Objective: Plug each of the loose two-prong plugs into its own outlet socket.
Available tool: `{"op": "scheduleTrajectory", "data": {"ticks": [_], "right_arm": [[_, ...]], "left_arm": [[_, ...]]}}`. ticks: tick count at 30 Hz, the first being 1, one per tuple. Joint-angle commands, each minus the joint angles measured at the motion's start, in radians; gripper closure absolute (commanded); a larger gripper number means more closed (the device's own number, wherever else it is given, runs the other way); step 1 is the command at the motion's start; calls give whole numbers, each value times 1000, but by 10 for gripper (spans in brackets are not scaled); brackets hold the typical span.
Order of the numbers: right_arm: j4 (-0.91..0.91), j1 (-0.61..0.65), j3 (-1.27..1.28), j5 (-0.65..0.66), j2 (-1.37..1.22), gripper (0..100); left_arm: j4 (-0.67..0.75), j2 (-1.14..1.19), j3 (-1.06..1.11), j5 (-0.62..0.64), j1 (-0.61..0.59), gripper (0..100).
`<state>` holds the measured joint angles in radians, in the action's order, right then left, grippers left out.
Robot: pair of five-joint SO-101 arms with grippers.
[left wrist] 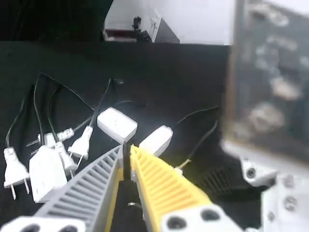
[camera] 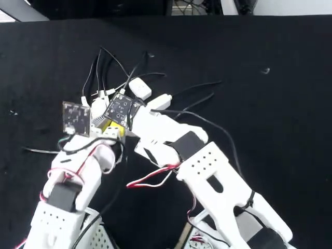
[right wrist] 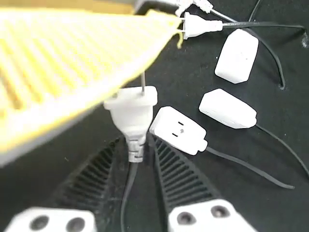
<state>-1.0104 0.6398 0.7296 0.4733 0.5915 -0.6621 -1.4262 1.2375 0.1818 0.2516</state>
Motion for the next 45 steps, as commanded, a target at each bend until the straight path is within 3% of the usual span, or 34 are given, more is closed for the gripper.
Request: {"op": "scheduleTrajectory", "data": {"ticks": [1,10,19,45], "right_arm": [[-5,5,-27,-11,45,988],[-60,3,-101,11,45,988],[-153,8,-272,11,45,988],[-166,8,-358,8,-7,988]], "left_arm": [[20,98,-99,11,10,970],[28,173,-61,5,5,969],[130,239,19,3,2,970],[126,262,19,9,4,970]]}}
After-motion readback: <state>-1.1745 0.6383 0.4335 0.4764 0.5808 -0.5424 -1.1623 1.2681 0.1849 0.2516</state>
